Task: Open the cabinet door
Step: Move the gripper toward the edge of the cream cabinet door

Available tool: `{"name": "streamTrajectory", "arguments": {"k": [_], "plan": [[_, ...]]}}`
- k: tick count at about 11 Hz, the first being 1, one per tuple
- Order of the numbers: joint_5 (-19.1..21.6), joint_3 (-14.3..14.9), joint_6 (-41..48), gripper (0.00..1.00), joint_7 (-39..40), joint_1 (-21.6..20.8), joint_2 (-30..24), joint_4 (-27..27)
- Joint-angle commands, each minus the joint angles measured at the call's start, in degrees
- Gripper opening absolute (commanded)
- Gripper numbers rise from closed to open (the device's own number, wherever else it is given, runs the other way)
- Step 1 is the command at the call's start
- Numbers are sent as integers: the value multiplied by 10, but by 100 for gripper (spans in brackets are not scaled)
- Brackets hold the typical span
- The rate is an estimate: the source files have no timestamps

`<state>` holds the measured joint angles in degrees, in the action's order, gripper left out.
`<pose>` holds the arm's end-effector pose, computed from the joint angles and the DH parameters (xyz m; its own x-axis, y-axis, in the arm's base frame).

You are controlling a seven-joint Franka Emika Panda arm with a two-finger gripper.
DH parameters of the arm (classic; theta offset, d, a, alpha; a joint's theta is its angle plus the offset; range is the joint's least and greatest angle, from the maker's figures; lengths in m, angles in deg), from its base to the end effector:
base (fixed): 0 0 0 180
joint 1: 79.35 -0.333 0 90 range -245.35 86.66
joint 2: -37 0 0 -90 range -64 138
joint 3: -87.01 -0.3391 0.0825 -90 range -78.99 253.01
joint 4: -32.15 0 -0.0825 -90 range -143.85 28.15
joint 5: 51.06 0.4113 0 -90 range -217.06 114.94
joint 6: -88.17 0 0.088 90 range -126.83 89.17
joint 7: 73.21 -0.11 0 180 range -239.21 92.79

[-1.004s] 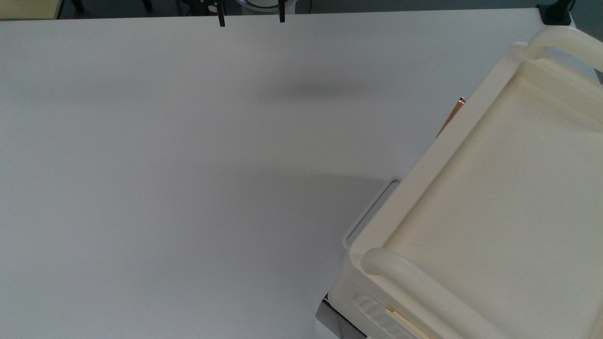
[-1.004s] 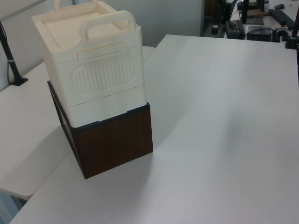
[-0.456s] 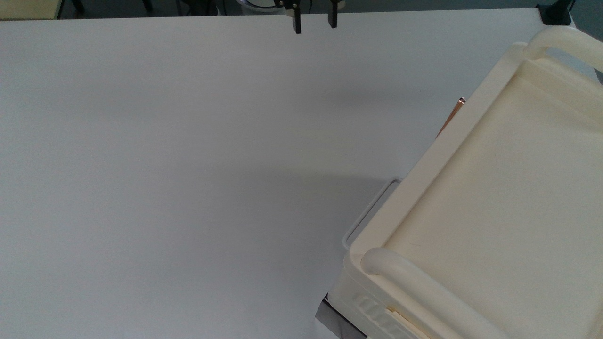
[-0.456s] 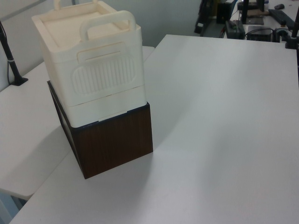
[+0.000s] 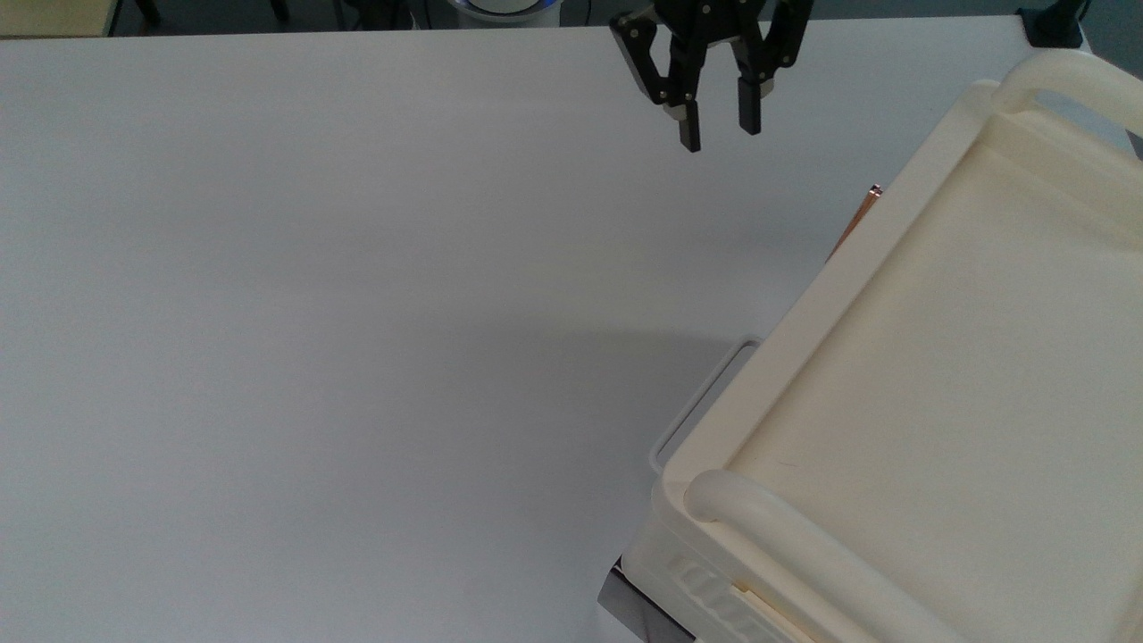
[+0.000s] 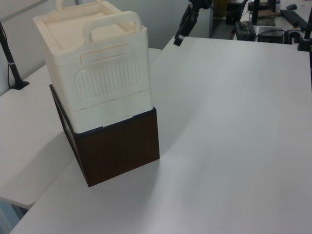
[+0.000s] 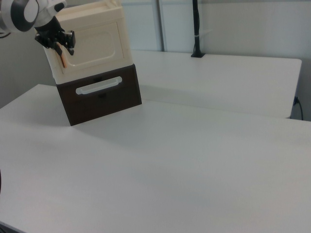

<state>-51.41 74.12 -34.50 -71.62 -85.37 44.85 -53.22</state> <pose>0.6404 0.2069 0.6665 0.8173 0.2950 0.4950 0.3452 -0.9385 -0.0106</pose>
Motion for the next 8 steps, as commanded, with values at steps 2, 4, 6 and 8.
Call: {"name": "streamTrajectory", "arguments": {"k": [2, 4, 6, 8], "plan": [[4, 2, -41, 45, -19, -32, 23, 29], [-7, 1, -73, 45, -32, -43, 33, 29], [-30, 0, -94, 45, -53, -45, 46, 38], [-39, -7, -101, 43, -55, -45, 54, 38]]}}
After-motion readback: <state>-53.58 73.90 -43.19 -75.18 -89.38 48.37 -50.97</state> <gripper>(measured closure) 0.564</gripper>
